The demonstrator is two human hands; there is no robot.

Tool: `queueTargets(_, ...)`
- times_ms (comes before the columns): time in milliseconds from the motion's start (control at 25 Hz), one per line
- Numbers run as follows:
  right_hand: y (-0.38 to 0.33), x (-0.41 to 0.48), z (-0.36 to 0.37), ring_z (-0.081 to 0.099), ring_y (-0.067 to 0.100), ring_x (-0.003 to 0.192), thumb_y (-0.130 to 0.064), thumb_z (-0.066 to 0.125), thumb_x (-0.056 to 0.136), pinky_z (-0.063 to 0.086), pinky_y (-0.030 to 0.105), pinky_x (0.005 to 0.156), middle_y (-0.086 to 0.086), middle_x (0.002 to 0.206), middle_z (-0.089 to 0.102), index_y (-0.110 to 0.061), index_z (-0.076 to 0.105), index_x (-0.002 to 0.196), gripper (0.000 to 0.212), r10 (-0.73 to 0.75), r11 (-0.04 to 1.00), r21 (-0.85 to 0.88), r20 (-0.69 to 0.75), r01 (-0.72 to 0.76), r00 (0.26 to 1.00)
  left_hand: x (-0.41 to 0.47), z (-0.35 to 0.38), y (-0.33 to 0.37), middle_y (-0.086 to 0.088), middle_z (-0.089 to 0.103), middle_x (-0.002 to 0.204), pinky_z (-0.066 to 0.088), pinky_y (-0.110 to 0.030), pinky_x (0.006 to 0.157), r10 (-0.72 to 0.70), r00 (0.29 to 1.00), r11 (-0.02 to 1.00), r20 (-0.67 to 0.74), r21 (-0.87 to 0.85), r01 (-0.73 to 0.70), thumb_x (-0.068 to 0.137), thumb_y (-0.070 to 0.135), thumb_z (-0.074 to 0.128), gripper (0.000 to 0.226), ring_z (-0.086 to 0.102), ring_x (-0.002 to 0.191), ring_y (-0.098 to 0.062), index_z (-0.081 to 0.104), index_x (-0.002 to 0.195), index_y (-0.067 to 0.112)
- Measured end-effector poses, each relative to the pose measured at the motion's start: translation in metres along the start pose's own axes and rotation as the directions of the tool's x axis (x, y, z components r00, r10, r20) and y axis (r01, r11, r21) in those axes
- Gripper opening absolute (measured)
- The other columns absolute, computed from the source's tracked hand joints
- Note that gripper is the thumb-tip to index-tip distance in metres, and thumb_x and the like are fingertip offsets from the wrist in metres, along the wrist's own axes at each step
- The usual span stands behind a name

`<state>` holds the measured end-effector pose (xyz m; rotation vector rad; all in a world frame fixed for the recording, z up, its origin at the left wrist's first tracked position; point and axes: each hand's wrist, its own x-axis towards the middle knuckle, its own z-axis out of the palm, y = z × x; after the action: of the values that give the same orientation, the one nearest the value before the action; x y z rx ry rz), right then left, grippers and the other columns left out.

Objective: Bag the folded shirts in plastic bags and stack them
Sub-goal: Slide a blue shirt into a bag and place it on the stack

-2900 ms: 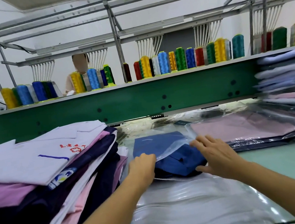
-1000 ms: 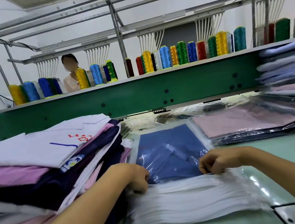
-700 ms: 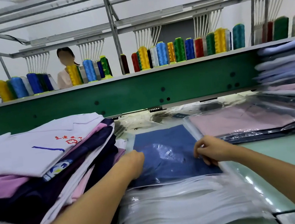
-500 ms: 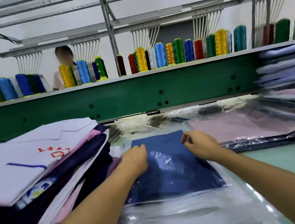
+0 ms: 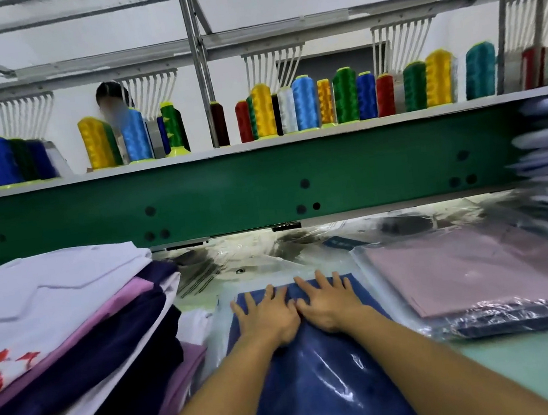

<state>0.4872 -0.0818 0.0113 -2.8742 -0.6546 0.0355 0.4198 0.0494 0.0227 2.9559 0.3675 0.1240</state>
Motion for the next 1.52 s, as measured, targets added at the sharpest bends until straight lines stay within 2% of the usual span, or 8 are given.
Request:
queueTargets(200, 0.023, 0.011, 0.004, -0.005, 0.038, 0.155, -0.087, 0.014, 0.083, -0.002, 0.049, 0.124, 0.011, 0.169, -0.003, -0.043, 0.005, 0.159, 0.089, 0.129, 0.992, -0.019, 0.030, -0.128, 0.991, 0.010, 0.011, -0.011, 0.010, 0.008, 0.167, -0.006, -0.073, 0.110, -0.120, 0.993, 0.993, 0.005, 0.009, 0.120, 0.085, 0.078, 0.014, 0.076, 0.000, 0.151, -0.042, 0.018, 0.153, 0.045)
queueTargets(360, 0.030, -0.002, -0.001, 0.015, 0.031, 0.153, -0.073, 0.017, 0.095, 0.012, 0.041, 0.124, 0.016, 0.165, 0.020, -0.019, 0.017, 0.161, 0.085, 0.182, 0.982, -0.037, -0.040, -0.183, 0.982, 0.002, 0.008, -0.017, -0.001, 0.009, 0.167, 0.001, -0.067, 0.113, -0.271, 0.962, 0.962, 0.038, -0.014, 0.272, 0.075, 0.092, 0.012, 0.099, 0.002, 0.150, -0.045, 0.015, 0.157, 0.037)
queueTargets(560, 0.019, -0.027, -0.021, 0.049, 0.030, 0.129, -0.016, 0.041, 0.101, 0.047, 0.037, 0.101, 0.015, 0.140, 0.053, -0.003, 0.052, 0.138, 0.041, 0.132, 0.962, -0.208, -0.211, -0.176, 0.969, -0.017, -0.019, -0.011, -0.022, 0.026, 0.157, 0.031, -0.051, 0.110, -0.359, 0.933, 0.926, 0.012, 0.131, 0.355, 0.097, 0.064, 0.026, 0.078, 0.031, 0.140, -0.044, 0.020, 0.156, 0.012)
queueTargets(760, 0.005, -0.075, -0.029, 0.050, 0.032, 0.126, -0.019, 0.051, 0.095, 0.045, 0.041, 0.097, 0.013, 0.136, 0.053, -0.005, 0.051, 0.130, 0.038, 0.071, 0.990, -0.108, -0.199, -0.093, 0.977, -0.064, -0.028, 0.013, -0.014, 0.035, 0.155, 0.028, -0.054, 0.111, -0.144, 0.990, 0.988, 0.010, 0.055, 0.143, 0.100, 0.045, 0.034, 0.054, 0.034, 0.138, -0.042, 0.031, 0.147, 0.017)
queueTargets(1120, -0.022, -0.201, 0.006, 0.016, 0.031, 0.152, -0.053, 0.023, 0.104, 0.018, 0.062, 0.116, 0.002, 0.165, 0.016, -0.041, 0.018, 0.156, 0.054, -0.203, 0.976, -0.080, 0.023, 0.204, 0.979, -0.183, 0.003, 0.007, -0.002, 0.022, 0.162, 0.005, -0.072, 0.111, -0.092, 0.995, 0.995, -0.026, 0.042, 0.093, 0.099, 0.050, 0.030, 0.056, 0.012, 0.148, -0.044, 0.028, 0.149, 0.027)
queueTargets(1240, 0.001, -0.216, 0.004, -0.008, 0.031, 0.156, -0.068, 0.018, 0.100, -0.003, 0.062, 0.119, -0.004, 0.169, -0.009, -0.055, 0.001, 0.155, 0.060, -0.122, 0.985, -0.099, 0.155, 0.138, 0.980, -0.206, 0.013, -0.017, -0.008, 0.027, 0.159, 0.014, -0.055, 0.118, -0.156, 0.979, 0.987, -0.130, -0.058, 0.149, 0.095, 0.064, 0.033, 0.066, 0.021, 0.145, -0.040, 0.031, 0.148, 0.026)
queueTargets(1360, 0.029, -0.218, -0.004, -0.012, 0.034, 0.155, -0.081, 0.004, 0.089, -0.002, 0.054, 0.124, 0.004, 0.169, -0.013, -0.050, -0.004, 0.157, 0.075, -0.092, 0.981, -0.148, 0.229, 0.129, 0.969, -0.216, 0.011, -0.027, -0.005, 0.051, 0.137, 0.033, -0.039, 0.110, -0.204, 0.914, 0.977, -0.350, -0.136, 0.166, 0.089, 0.064, 0.047, 0.061, 0.045, 0.127, -0.029, 0.046, 0.135, 0.024)
queueTargets(1520, 0.053, -0.208, -0.008, -0.017, 0.040, 0.152, -0.066, 0.013, 0.101, -0.002, 0.053, 0.124, 0.008, 0.169, -0.013, -0.042, 0.005, 0.160, 0.063, -0.058, 0.978, -0.179, 0.263, 0.107, 0.963, -0.222, 0.013, -0.032, -0.006, 0.057, 0.128, 0.039, -0.032, 0.101, -0.210, 0.843, 0.915, -0.496, -0.403, -0.009, 0.085, 0.033, 0.070, 0.050, 0.053, 0.117, -0.026, 0.053, 0.129, 0.016)
